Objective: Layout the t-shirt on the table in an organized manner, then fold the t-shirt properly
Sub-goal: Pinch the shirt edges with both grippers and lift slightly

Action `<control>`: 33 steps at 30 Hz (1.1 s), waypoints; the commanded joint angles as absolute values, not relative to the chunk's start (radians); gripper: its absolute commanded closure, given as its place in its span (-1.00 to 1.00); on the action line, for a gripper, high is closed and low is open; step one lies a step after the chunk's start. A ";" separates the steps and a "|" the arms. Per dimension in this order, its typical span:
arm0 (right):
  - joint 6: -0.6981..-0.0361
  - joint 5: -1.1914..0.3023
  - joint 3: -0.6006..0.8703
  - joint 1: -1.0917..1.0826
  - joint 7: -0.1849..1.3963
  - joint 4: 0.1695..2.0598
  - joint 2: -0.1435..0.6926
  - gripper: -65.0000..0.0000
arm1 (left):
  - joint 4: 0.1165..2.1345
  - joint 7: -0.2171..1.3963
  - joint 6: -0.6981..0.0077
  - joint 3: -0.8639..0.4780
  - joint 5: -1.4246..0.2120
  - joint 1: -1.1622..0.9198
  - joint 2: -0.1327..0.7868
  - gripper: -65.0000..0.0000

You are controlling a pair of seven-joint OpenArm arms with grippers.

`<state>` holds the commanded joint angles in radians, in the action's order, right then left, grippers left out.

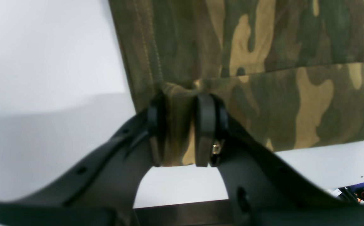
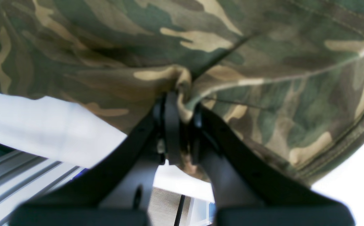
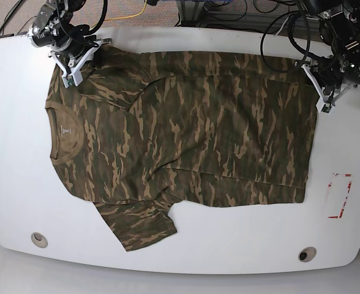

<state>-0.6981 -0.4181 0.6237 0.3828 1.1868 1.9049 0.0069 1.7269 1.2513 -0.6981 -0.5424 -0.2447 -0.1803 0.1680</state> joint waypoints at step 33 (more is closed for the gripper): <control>-0.698 -0.547 0.668 0.417 1.187 1.998 0.012 1.00 | 1.848 1.253 -0.698 -0.593 -0.251 -0.176 0.197 1.00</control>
